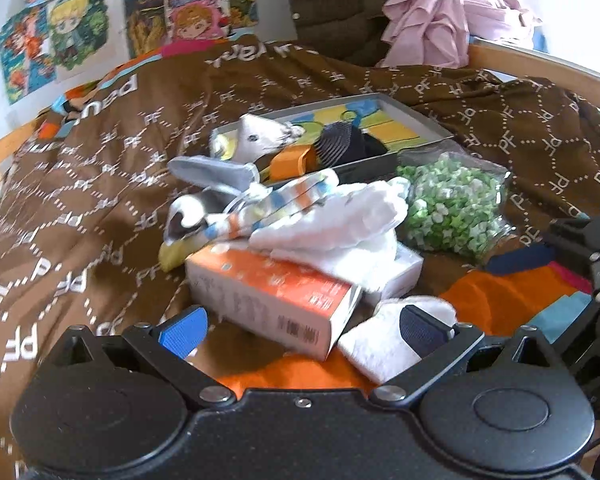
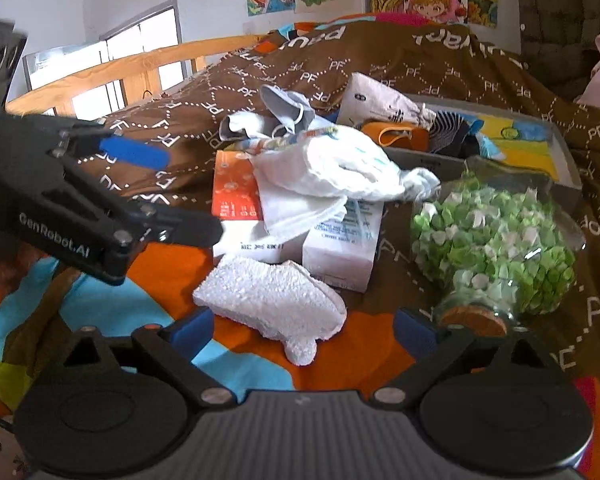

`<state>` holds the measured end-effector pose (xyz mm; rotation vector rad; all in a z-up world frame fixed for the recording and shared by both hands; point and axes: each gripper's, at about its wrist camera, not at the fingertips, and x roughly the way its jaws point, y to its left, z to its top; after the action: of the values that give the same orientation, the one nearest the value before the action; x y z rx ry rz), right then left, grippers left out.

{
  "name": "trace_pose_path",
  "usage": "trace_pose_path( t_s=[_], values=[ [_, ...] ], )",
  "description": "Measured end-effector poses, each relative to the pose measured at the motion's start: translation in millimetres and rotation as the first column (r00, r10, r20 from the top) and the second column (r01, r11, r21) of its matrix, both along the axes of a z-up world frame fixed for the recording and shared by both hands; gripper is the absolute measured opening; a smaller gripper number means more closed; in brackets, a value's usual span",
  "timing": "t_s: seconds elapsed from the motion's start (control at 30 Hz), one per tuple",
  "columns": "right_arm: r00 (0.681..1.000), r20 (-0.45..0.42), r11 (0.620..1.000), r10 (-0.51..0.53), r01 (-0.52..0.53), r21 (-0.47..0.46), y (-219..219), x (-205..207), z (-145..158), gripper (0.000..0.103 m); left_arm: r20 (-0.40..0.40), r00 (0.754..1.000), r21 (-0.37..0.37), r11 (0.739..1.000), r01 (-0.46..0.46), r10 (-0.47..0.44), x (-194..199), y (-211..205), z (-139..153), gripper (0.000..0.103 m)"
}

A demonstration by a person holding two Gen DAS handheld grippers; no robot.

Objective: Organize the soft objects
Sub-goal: 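Move the left gripper to the white tissue while the right gripper approaches the white foam sponge, then close the left gripper on the white tissue while the right gripper grasps the foam sponge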

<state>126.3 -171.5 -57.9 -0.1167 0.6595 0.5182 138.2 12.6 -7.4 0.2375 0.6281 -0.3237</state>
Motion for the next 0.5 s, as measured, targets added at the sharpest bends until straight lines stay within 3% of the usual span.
trace_pose_path(
  t_s=[0.27, 0.5],
  values=[
    [0.999, -0.033, 1.0, -0.018, 0.019, 0.006, -4.3, 7.7, -9.3, 0.084, 0.01, 0.99, 0.106, 0.985, 0.137, -0.139, 26.3, -38.2, -0.8, 0.102],
    [0.999, -0.036, 0.999, -0.028, 0.029, 0.024, -8.7, 9.2, -9.1, 0.076, -0.065, 0.989, 0.123, 0.982, 0.141, -0.134, 46.6, -56.6, -8.9, 0.094]
  ],
)
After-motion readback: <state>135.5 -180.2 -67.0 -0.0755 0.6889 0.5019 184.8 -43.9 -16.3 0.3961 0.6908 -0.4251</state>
